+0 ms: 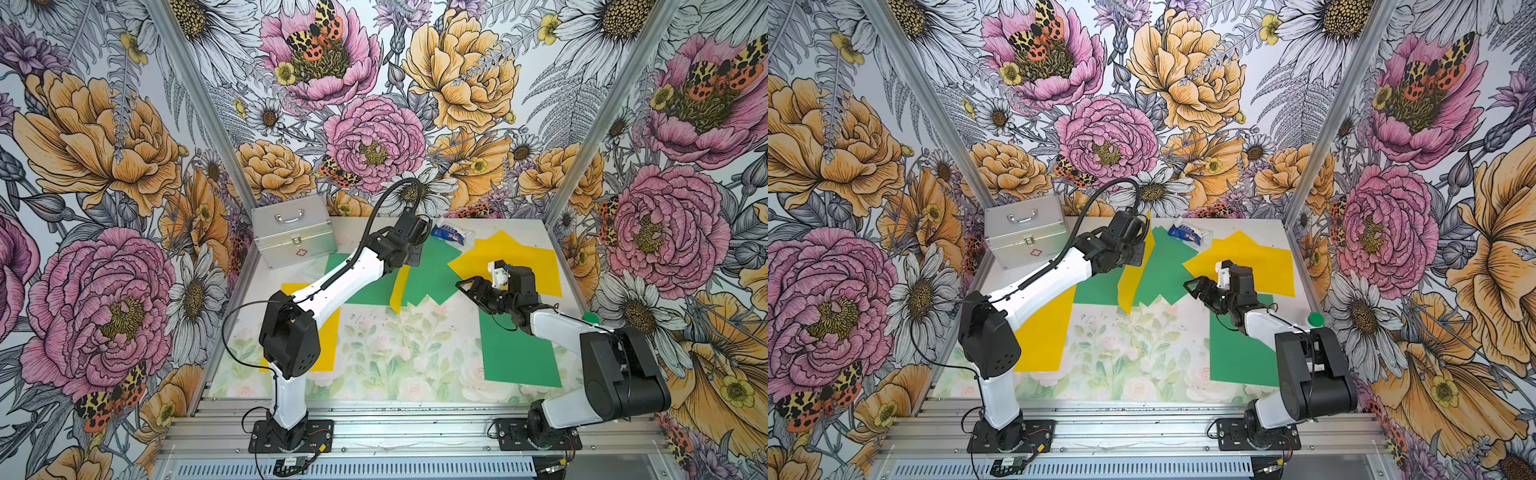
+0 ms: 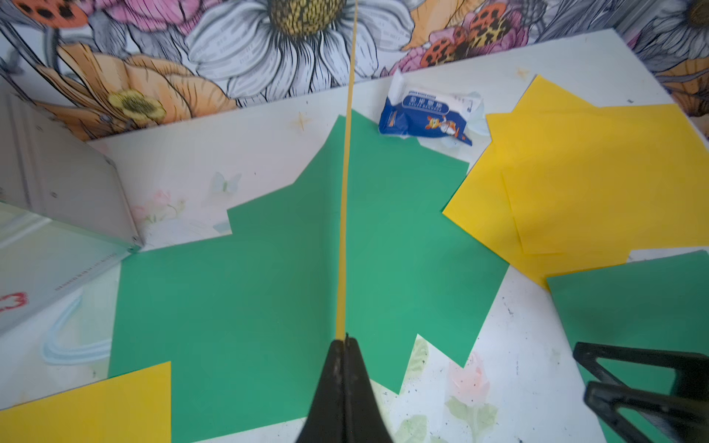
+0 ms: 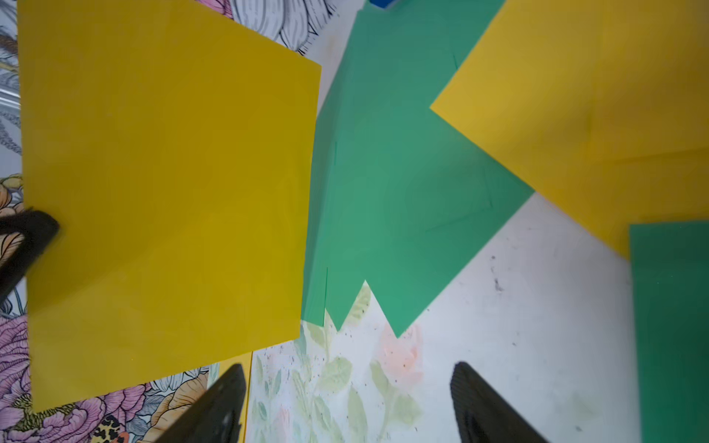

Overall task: Sort the scattered colored papers by color
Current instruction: Pick up the colored paper.

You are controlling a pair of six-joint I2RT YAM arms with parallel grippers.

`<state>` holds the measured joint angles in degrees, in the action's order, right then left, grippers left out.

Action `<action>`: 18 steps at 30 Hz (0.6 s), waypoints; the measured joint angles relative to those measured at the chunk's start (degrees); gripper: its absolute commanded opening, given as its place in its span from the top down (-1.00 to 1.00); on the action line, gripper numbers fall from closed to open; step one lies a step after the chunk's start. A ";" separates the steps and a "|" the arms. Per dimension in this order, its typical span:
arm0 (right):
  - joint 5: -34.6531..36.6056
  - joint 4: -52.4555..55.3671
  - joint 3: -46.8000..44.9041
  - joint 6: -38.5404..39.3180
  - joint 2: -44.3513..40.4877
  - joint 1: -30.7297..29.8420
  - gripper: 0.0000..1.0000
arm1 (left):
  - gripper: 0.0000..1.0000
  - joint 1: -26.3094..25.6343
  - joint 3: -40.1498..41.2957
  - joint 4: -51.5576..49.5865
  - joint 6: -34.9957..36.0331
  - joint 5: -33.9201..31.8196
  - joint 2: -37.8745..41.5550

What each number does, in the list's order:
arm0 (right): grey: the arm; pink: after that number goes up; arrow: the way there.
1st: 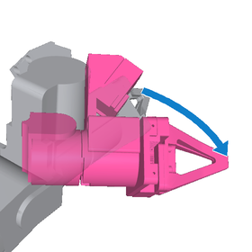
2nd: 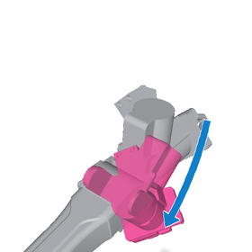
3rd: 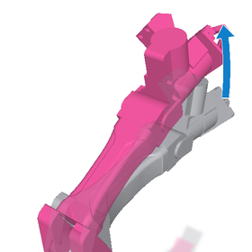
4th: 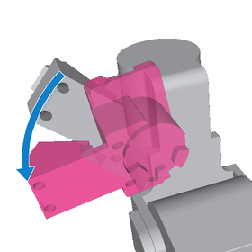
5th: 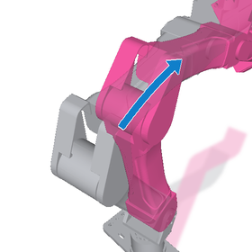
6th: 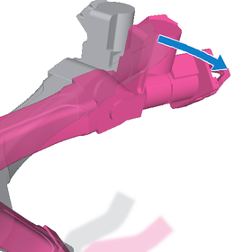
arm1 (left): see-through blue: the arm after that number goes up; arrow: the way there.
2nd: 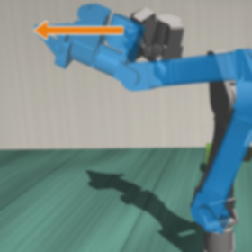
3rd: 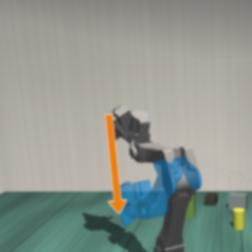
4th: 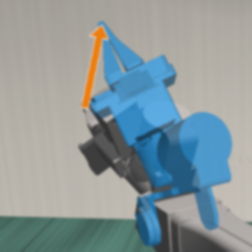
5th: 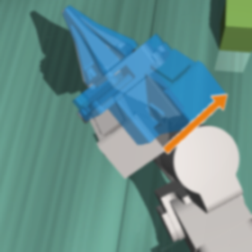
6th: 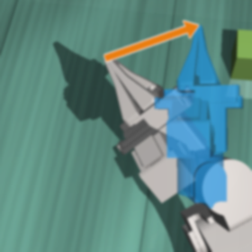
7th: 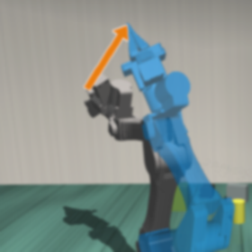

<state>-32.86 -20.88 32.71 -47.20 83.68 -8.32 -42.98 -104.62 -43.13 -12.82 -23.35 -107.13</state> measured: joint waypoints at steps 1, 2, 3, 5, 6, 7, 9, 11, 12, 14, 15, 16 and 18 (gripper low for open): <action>0.59 -4.04 -0.92 -0.26 0.09 -1.16 -0.73 | 1.00 -1.11 -1.09 0.00 1.16 -1.79 0.66; 1.05 -8.48 -1.55 -0.39 0.48 -2.34 -0.73 | 1.00 -2.01 -1.88 -0.02 2.19 -2.99 1.27; 1.38 -12.57 -1.84 -0.76 1.11 -3.30 -0.75 | 1.00 -2.82 -2.54 -0.04 3.06 -4.00 1.92; 1.84 -23.74 -2.21 -2.47 3.72 -5.03 -0.85 | 1.00 -4.55 -3.80 -0.13 4.98 -5.44 3.52; 2.08 -28.96 -2.38 -3.76 5.27 -5.66 -0.92 | 1.00 -5.16 -4.26 -0.17 5.84 -5.88 4.20; 2.62 -35.41 -2.47 -5.57 7.52 -6.38 -0.94 | 1.00 -5.75 -4.79 -0.17 6.86 -6.32 5.01; 3.34 -42.93 -2.45 -7.69 10.84 -7.69 -0.95 | 1.00 -6.78 -5.62 -0.17 8.85 -7.17 6.51; 4.55 -47.08 -2.40 -7.82 12.22 -9.35 -0.98 | 1.00 -7.91 -6.10 -0.22 11.08 -8.13 8.15; 4.83 -48.59 -2.23 -7.54 12.33 -10.34 -0.98 | 1.00 -8.39 -6.14 -0.15 11.98 -8.70 8.83; 5.29 -51.54 -0.85 -6.88 12.33 -12.17 -0.99 | 1.00 -9.81 -6.14 -0.24 14.38 -9.92 10.58; 5.27 -52.59 0.11 -6.49 12.31 -12.92 -0.99 | 1.00 -10.49 -6.14 -0.24 15.19 -10.29 11.23; 5.25 -53.55 1.09 -6.03 12.24 -13.46 -0.99 | 1.00 -11.30 -6.10 -0.33 16.17 -10.54 12.11; 5.14 -54.93 2.75 -5.31 11.58 -13.64 -0.99 | 1.00 -12.46 -5.35 -0.22 17.49 -10.51 14.19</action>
<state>-27.73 -75.81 35.46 -52.51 95.26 -21.96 -55.44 -109.97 -43.35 4.67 -33.87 -92.95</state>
